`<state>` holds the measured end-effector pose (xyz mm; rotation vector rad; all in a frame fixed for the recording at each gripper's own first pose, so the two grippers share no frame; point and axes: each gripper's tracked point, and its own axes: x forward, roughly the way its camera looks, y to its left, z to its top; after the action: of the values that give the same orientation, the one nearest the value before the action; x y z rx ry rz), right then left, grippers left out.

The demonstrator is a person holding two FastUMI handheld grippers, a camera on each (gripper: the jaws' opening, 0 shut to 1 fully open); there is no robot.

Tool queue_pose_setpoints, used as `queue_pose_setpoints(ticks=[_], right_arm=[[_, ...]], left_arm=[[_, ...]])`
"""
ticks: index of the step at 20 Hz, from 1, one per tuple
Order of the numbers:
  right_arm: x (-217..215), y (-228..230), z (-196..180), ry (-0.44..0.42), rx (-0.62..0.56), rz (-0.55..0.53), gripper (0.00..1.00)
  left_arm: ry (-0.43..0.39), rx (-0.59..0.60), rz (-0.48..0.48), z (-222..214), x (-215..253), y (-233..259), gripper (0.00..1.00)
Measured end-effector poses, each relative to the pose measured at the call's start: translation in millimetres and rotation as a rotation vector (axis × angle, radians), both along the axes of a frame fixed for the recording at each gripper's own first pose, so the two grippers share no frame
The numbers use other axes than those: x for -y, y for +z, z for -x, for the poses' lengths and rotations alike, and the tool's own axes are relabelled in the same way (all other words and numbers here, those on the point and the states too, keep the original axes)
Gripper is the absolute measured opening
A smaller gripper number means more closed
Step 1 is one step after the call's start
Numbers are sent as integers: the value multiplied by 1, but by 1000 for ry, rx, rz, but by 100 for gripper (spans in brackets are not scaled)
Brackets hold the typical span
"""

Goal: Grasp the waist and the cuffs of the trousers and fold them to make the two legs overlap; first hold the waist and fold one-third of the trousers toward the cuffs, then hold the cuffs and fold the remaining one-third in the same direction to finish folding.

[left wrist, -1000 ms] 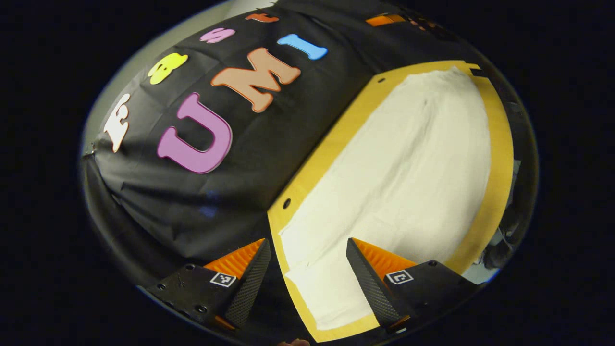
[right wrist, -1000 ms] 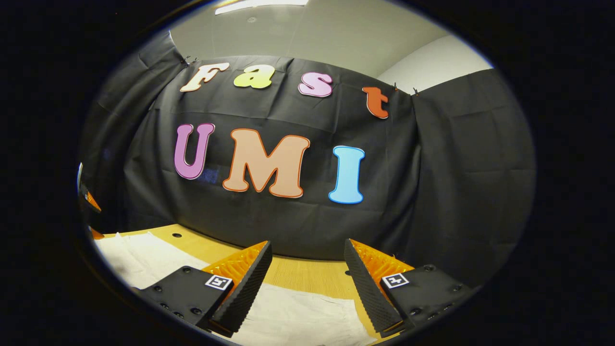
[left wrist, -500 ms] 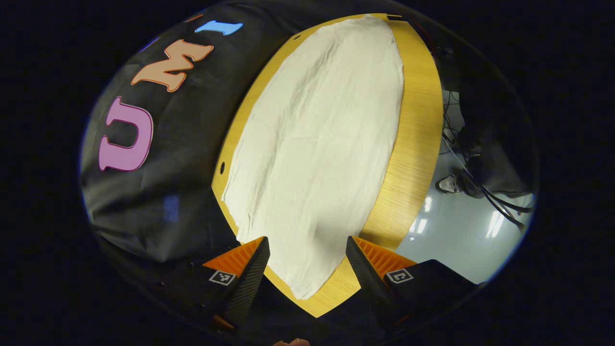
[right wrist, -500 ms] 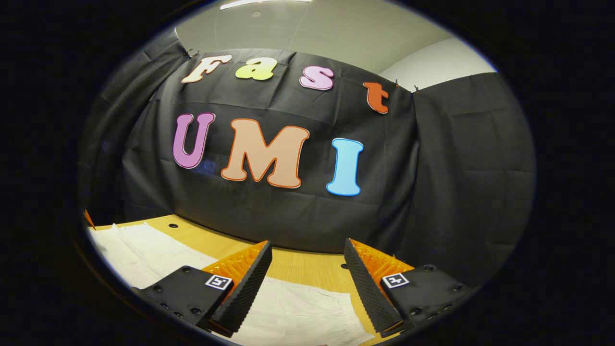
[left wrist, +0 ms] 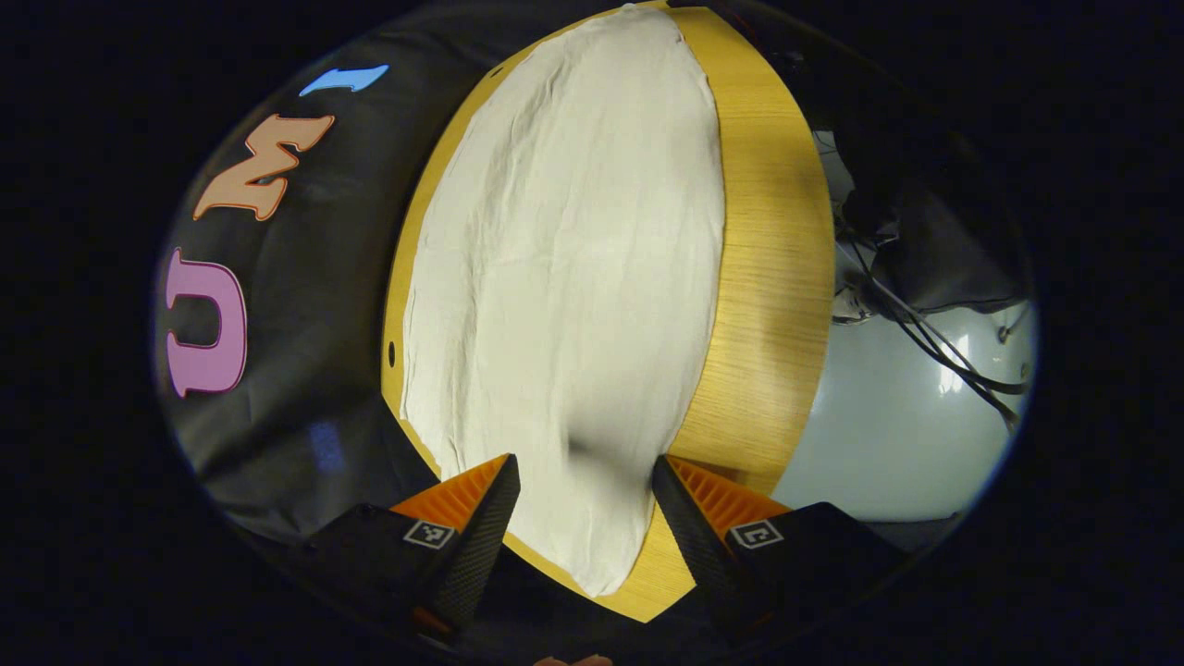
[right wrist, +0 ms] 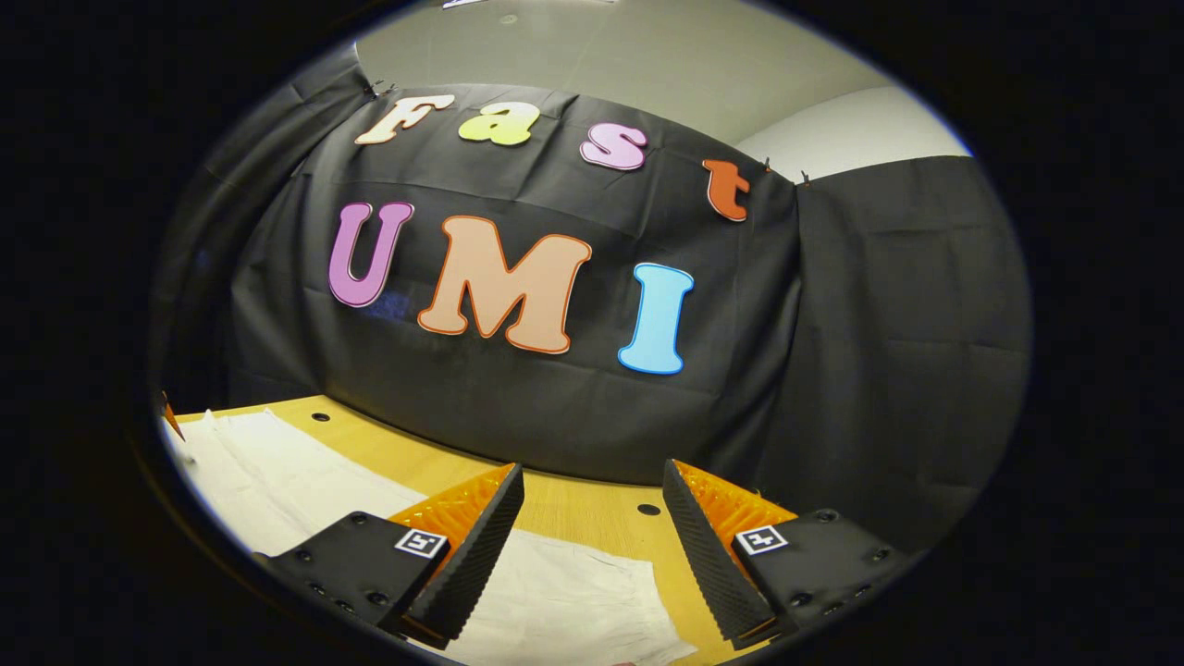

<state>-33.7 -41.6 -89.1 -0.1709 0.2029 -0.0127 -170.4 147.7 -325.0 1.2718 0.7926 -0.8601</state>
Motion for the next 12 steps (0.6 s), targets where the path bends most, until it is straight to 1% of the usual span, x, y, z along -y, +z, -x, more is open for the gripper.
queue_pose_setpoints(ticks=[5,6,7,8,9,10,11,12], right_arm=[[4,-6,2,-10,-12,11,97],[4,-11,4,-11,-19,21,97],[5,-13,5,-10,-24,29,97],[6,-17,8,-6,-33,43,97],[8,-18,10,-3,-36,58,98],[11,-20,12,3,-42,75,97],[17,-26,16,16,-58,111,97],[19,-31,18,26,-70,137,97]], left_arm=[[-11,38,-16,-31,7,-4,92],[-9,12,-21,-32,8,-8,91],[5,-23,-28,-27,8,-18,84],[-2,-22,-45,-24,8,-20,58],[-7,-18,-52,-22,9,-20,39],[-2,-16,-52,-21,9,-21,33],[26,-35,-37,-16,9,-24,20],[40,-42,-34,-13,9,-25,14]])
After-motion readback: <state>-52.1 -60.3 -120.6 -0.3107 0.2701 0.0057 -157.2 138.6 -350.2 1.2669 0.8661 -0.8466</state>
